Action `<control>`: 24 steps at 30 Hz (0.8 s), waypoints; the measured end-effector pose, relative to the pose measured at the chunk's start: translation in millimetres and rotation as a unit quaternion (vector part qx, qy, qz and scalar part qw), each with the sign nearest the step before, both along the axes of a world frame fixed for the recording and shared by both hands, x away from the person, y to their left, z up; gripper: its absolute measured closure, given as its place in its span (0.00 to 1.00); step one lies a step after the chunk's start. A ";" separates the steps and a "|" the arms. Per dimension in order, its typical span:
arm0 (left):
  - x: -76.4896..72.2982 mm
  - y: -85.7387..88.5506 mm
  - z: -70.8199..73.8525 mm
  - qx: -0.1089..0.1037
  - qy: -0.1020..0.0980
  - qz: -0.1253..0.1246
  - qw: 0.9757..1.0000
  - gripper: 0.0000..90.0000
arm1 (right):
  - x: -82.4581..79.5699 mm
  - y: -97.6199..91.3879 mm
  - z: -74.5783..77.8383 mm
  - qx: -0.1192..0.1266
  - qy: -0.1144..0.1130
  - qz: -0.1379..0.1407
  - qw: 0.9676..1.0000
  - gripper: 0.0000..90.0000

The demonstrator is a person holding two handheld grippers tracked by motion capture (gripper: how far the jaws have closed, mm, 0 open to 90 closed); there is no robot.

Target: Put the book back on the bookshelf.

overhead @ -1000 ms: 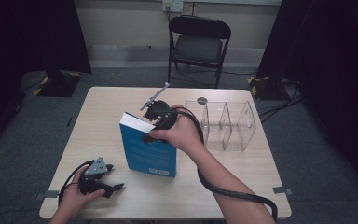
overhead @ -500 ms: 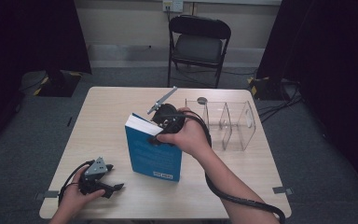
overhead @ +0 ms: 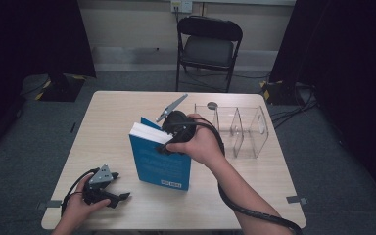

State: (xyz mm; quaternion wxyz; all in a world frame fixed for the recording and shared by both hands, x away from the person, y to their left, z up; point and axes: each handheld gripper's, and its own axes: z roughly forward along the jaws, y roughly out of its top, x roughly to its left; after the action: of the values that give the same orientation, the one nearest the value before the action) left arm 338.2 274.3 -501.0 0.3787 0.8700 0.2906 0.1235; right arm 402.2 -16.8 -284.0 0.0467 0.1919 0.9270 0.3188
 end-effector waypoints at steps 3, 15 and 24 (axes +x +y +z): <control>0.0 0.0 0.0 0.000 0.000 0.000 1.000 0.14 | -0.6 -0.3 0.4 -0.006 -0.003 0.002 1.000 0.52; -0.5 0.0 -0.1 -0.001 0.000 0.000 1.000 0.14 | 1.6 -11.8 -1.8 0.001 0.010 0.001 1.000 0.48; -1.0 0.1 -0.1 0.000 0.000 0.001 1.000 0.14 | 0.3 -16.0 -3.6 0.008 0.019 -0.007 1.000 0.49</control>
State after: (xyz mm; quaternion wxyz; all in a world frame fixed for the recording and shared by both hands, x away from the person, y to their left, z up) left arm 337.2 274.3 -501.1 0.3789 0.8696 0.2912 0.1241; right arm 402.5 -32.8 -287.6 0.0295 0.2045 0.9238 0.3223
